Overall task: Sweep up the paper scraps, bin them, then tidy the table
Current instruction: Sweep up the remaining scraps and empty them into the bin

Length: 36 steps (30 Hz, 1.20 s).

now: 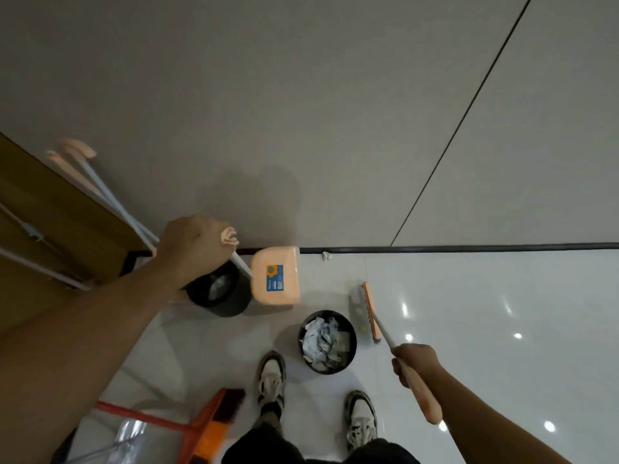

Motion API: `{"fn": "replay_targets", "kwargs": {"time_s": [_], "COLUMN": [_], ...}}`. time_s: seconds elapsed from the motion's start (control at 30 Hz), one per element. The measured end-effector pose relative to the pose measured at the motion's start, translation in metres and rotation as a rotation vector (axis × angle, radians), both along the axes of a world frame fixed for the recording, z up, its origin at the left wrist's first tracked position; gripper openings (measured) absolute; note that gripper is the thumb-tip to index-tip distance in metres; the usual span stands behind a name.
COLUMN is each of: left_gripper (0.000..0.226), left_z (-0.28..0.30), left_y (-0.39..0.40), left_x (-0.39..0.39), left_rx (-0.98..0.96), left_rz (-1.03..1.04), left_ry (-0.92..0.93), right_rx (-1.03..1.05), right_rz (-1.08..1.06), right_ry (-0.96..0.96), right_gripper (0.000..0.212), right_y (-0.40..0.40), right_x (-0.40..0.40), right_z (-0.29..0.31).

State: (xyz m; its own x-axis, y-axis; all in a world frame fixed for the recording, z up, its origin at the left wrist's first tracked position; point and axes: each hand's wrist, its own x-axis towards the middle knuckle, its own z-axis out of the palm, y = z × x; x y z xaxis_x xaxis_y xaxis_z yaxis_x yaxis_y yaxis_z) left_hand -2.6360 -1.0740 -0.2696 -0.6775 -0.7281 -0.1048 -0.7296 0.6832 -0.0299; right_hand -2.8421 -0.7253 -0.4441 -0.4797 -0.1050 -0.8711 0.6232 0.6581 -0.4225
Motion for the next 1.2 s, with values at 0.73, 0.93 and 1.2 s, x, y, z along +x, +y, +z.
{"fn": "replay_targets", "kwargs": {"time_s": [0.73,0.93,1.2], "left_gripper": [0.022,0.023,0.026], "left_z": [-0.159,-0.157,-0.158], "left_y": [-0.164,-0.143,-0.08], "left_x": [0.004,0.012,0.033], "left_rx": [0.158,0.175,0.169], "left_rz": [-0.087,0.028,0.328], "left_ry": [-0.11,-0.148,-0.093], "right_rx": [0.026,0.123,0.13], "right_rz": [0.157,0.368,0.528], "right_ry": [0.062,0.167,0.14], "right_gripper": [0.023,0.033,0.011], "right_y": [-0.208,-0.213,-0.222], "right_x": [0.032,-0.006,-0.063], "right_z": [-0.032,-0.037,-0.072]}}
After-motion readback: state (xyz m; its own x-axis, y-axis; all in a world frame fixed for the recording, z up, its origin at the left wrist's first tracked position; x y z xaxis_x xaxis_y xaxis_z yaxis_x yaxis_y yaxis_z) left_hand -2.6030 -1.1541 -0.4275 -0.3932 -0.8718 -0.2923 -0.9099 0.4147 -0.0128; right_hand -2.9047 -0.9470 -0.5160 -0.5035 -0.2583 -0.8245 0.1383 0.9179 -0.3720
